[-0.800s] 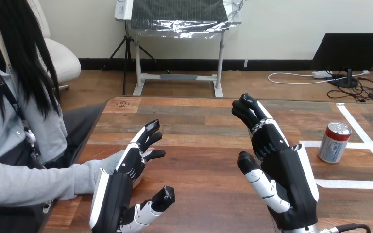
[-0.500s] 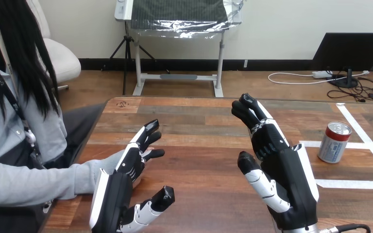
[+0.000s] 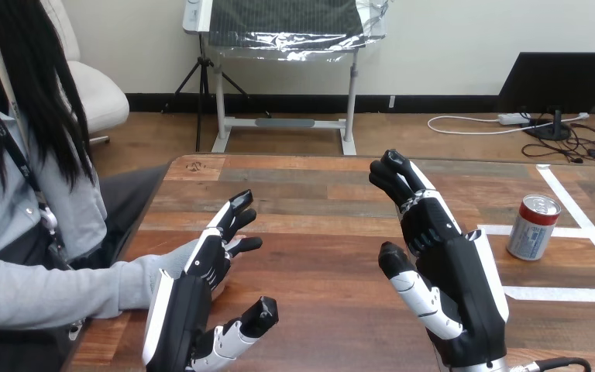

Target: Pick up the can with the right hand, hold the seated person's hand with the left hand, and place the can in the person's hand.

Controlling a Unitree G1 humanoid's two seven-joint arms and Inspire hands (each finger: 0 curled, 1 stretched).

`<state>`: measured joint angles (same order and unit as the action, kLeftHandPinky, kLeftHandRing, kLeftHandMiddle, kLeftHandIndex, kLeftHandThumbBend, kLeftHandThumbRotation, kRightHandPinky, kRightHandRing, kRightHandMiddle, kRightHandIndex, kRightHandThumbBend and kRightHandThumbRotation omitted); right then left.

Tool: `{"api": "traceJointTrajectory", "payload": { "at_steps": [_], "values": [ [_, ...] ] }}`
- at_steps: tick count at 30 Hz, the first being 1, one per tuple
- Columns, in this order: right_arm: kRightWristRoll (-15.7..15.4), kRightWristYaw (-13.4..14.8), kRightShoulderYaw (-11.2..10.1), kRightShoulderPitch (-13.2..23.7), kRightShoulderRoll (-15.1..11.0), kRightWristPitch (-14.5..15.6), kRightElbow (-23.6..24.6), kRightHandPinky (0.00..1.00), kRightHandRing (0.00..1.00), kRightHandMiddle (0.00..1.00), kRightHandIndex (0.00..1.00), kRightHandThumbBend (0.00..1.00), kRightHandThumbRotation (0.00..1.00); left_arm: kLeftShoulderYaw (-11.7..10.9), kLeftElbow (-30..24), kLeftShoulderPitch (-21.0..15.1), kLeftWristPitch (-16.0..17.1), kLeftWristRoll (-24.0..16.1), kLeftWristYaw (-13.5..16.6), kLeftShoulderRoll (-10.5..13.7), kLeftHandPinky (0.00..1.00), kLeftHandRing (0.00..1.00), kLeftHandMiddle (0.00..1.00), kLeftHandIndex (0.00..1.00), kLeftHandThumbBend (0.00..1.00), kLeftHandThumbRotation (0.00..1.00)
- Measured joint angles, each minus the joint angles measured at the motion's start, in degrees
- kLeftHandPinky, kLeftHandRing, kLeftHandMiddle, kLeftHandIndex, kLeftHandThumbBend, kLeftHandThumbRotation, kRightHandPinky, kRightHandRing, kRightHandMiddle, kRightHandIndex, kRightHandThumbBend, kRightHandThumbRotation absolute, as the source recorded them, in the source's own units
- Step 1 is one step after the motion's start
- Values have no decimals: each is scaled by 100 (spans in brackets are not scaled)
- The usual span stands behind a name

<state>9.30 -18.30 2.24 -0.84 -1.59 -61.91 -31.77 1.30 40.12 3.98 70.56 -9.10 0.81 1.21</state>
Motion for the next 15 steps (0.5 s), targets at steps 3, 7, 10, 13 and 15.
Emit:
{"api": "traceJointTrajectory", "payload": {
  "at_steps": [3, 7, 10, 13, 15],
  "values": [
    [5, -4, 0, 0, 1, 0, 0, 98, 91, 90, 91, 64, 60, 1, 0, 0, 0, 16, -5, 3, 76, 88, 92, 89, 100, 78],
    [4, -4, 0, 0, 0, 0, 0, 98, 91, 90, 92, 63, 60, -5, 0, 0, 0, 21, 0, 9, 76, 88, 92, 89, 100, 77],
    [-1, -1, -3, 0, 0, 0, 0, 98, 91, 90, 92, 63, 60, 1, 0, -1, 0, 55, -18, 13, 76, 87, 91, 88, 100, 77],
    [-7, 5, -5, 0, 0, 0, 0, 98, 91, 90, 92, 64, 60, -4, 0, -1, 1, 52, -17, 19, 76, 87, 91, 88, 100, 78],
    [-7, 7, -6, 0, 0, 0, 0, 98, 90, 89, 92, 65, 60, -2, 0, -1, 1, 58, -20, 26, 76, 88, 91, 89, 100, 77]
  ]
}}
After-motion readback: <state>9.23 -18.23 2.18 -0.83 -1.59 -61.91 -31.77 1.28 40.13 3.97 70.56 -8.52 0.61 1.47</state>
